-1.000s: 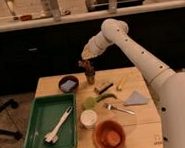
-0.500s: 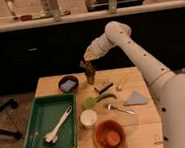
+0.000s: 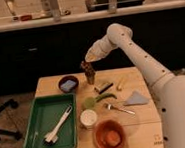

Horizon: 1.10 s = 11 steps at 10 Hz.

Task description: Place grapes in metal cup

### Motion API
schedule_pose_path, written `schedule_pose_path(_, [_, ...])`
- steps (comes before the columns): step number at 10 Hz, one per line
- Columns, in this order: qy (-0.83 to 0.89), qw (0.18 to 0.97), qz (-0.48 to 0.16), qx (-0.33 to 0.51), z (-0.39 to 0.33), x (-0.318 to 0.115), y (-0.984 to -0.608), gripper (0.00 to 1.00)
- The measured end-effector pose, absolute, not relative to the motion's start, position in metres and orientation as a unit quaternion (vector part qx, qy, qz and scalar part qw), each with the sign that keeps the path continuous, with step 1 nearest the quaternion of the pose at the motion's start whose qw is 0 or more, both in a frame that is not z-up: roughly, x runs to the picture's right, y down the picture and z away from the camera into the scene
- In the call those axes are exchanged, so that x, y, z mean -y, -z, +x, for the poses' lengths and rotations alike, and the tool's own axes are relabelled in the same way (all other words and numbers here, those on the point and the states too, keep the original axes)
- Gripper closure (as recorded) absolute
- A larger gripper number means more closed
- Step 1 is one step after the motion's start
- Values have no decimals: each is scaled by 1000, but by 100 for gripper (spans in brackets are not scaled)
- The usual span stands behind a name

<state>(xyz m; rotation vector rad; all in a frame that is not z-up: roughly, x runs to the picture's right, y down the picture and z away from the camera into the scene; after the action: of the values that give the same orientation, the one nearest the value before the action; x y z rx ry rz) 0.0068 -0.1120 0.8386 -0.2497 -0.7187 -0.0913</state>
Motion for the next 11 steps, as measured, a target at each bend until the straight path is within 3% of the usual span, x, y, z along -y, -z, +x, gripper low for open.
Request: schedule_pose_path(11, [34,923,-143,356,9,101,-856,100])
